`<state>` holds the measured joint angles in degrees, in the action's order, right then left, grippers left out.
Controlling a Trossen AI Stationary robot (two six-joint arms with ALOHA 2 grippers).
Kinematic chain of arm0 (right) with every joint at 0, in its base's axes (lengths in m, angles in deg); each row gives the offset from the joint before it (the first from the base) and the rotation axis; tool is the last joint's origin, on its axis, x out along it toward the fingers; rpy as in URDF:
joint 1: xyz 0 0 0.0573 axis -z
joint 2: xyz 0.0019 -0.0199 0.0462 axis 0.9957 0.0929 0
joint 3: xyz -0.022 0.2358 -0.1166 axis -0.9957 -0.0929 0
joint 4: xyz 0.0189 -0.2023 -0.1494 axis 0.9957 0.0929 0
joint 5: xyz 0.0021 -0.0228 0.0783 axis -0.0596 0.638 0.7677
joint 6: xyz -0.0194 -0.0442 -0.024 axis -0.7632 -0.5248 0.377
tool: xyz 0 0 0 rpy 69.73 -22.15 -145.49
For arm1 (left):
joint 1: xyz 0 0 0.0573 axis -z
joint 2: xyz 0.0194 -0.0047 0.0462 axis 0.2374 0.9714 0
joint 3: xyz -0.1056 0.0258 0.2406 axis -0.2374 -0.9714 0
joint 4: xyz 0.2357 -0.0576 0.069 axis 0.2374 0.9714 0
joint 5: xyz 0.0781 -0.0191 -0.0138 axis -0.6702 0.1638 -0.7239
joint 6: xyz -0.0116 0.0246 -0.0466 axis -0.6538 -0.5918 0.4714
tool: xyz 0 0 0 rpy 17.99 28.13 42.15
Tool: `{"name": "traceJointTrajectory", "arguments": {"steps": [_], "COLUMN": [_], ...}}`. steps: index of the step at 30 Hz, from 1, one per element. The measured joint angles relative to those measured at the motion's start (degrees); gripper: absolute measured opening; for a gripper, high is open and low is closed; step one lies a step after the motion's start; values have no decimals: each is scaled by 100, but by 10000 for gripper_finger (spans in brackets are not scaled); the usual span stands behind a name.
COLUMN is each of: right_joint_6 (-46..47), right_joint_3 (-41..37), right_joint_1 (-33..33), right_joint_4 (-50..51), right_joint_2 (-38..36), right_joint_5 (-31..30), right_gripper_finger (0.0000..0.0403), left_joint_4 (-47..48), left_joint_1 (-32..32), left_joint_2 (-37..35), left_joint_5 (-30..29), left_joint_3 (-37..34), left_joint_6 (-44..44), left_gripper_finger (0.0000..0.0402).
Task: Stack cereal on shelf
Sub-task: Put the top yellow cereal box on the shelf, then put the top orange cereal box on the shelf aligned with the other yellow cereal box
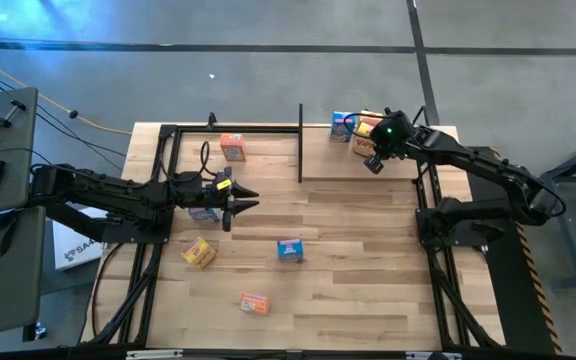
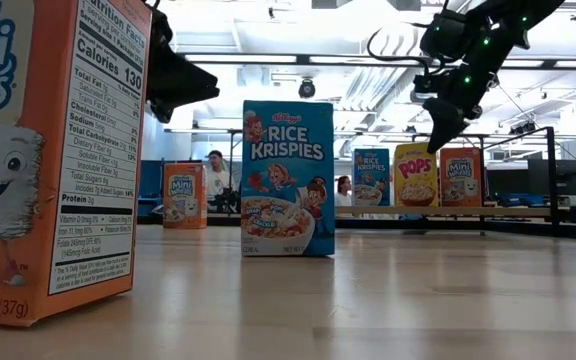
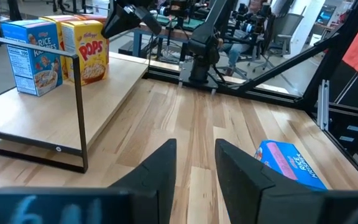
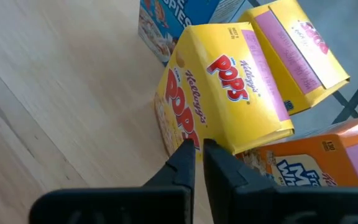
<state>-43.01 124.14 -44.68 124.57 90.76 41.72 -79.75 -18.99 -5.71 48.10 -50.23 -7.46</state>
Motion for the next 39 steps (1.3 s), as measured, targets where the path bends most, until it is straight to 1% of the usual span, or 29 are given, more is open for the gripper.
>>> {"name": "traceJointTrajectory", "arguments": {"steps": [4, 12, 22, 26, 29, 33, 37, 39], "right_joint_6": [7, 314, 583, 515, 372, 338, 433, 449], "right_joint_3": [0, -2, -4, -3, 52, 111, -176, -389], "right_joint_1": [2, 2, 2, -11, -159, -595, -1210, -1559], "right_joint_4": [4, 234, 168, 141, 221, -3, -659, -1060], "right_joint_2": [0, 0, 0, -4, -107, -444, -749, -811], "right_joint_5": [0, 83, -273, -302, -272, -137, 219, 265], "right_gripper_finger": [1, 0, 0, 0, 0, 0, 0, 0], "left_joint_4": [17, 34, 34, 88, 626, 1835, 3115, 3973], "left_joint_1": [0, 0, -4, -158, -364, -703, -1074, -1277], "left_joint_2": [0, 0, 0, -2, -39, -167, -221, -209], "left_joint_5": [-2, -7, -45, -41, 12, 108, 114, 111], "left_joint_3": [0, 0, 0, 3, 155, 665, 1316, 1683], "left_joint_6": [0, 44, 56, 302, 391, 219, -73, -181], "left_gripper_finger": [90, 74, 62, 62, 56, 41, 17, 9]}}
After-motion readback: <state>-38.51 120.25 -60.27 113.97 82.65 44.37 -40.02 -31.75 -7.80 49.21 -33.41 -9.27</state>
